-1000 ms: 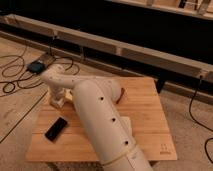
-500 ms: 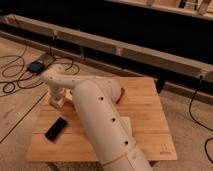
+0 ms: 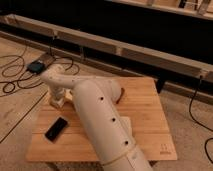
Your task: Place the bottle in the ceramic bowl
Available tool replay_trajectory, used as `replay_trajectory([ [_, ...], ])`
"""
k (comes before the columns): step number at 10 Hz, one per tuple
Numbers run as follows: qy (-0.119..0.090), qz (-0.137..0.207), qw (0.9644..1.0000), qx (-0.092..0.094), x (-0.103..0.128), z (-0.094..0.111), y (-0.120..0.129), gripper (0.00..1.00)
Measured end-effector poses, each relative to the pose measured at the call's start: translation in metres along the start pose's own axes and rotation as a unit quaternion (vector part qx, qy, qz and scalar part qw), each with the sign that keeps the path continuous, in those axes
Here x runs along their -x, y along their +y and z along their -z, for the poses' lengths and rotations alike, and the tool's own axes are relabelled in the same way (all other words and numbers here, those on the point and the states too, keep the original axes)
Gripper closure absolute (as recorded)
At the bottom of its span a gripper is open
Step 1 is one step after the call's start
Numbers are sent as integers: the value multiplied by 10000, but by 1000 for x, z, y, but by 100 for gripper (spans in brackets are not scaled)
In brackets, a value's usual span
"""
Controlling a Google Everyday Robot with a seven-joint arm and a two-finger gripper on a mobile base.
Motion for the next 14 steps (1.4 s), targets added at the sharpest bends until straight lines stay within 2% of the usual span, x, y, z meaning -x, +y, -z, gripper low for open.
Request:
replay_trajectory([
  [7, -1, 5, 10000, 4, 0, 0, 0, 20],
  [13, 161, 197, 9997, -8, -2, 17, -5, 20],
  [14, 191, 232, 9995, -22, -2, 20, -7, 24],
])
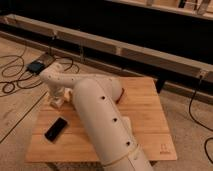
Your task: Place the bottle in the ceramic bowl
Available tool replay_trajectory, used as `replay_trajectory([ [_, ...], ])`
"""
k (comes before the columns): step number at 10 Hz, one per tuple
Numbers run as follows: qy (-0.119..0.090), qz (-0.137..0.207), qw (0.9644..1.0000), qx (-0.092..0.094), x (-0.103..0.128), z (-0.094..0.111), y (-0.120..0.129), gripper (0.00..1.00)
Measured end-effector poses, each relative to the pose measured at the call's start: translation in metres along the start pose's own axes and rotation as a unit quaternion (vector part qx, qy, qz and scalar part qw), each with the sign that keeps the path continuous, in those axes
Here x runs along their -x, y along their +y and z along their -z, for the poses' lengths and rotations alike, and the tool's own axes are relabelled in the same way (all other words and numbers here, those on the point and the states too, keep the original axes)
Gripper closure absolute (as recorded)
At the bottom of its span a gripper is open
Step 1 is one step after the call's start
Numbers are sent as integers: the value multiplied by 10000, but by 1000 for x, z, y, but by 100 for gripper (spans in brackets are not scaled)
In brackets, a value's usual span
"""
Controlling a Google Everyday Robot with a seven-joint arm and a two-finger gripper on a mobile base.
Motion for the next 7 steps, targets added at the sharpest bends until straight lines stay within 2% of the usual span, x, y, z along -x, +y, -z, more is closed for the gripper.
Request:
replay_trajectory([
  [3, 40, 82, 9999, -63, 3, 5, -7, 48],
  [4, 136, 136, 9998, -100, 1, 16, -7, 71],
  [6, 251, 204, 9994, -143, 1, 32, -9, 92],
  [7, 313, 238, 9991, -161, 2, 41, -9, 99],
])
